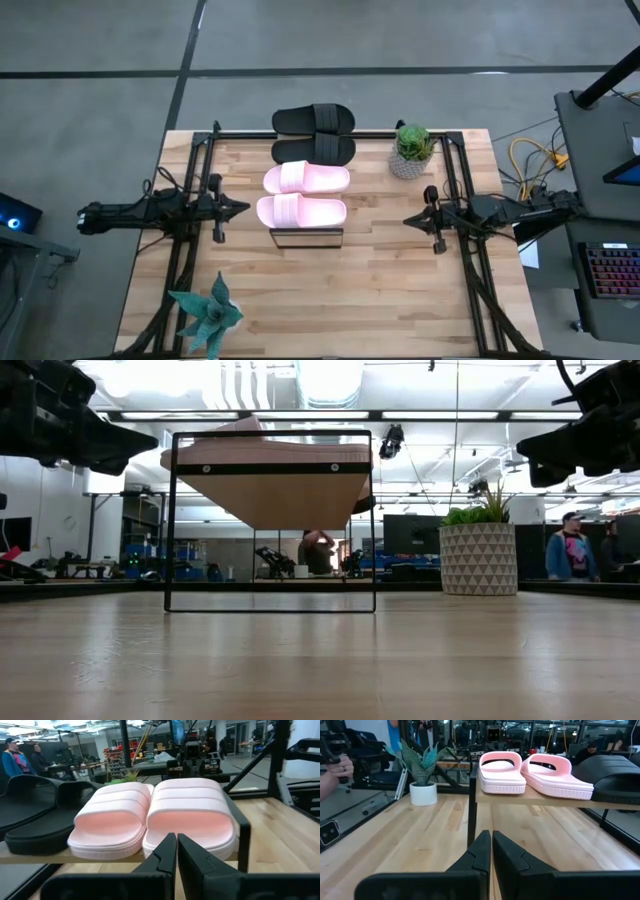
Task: Pick and place slides into the shelf
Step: Return to Home Position
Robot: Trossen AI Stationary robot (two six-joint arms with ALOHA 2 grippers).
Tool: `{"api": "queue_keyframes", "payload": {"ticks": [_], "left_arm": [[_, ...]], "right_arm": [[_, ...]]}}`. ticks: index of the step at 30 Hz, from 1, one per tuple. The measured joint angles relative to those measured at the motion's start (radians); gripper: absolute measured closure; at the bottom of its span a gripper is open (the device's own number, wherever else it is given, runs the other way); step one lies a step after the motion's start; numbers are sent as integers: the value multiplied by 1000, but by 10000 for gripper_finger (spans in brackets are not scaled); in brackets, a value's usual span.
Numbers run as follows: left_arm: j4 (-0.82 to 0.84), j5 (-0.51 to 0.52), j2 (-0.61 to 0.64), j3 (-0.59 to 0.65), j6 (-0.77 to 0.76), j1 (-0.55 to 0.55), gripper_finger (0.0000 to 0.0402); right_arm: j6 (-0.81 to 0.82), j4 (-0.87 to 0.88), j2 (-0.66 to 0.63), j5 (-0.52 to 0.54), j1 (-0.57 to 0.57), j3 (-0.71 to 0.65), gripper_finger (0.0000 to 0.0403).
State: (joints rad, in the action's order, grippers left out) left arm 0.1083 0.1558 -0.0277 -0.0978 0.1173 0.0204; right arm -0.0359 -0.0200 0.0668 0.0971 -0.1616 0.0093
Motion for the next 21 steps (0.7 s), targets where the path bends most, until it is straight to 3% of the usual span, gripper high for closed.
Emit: {"api": "queue_keyframes", "payload": {"ticks": [5, 21], "left_arm": [[-2, -49, 0, 0, -6, 0, 402], [-22, -47, 0, 0, 18, 0, 402]], "right_arm": [[-14, 0, 0, 0, 0, 0, 394], [27, 0, 0, 5, 0, 0, 394]]}}
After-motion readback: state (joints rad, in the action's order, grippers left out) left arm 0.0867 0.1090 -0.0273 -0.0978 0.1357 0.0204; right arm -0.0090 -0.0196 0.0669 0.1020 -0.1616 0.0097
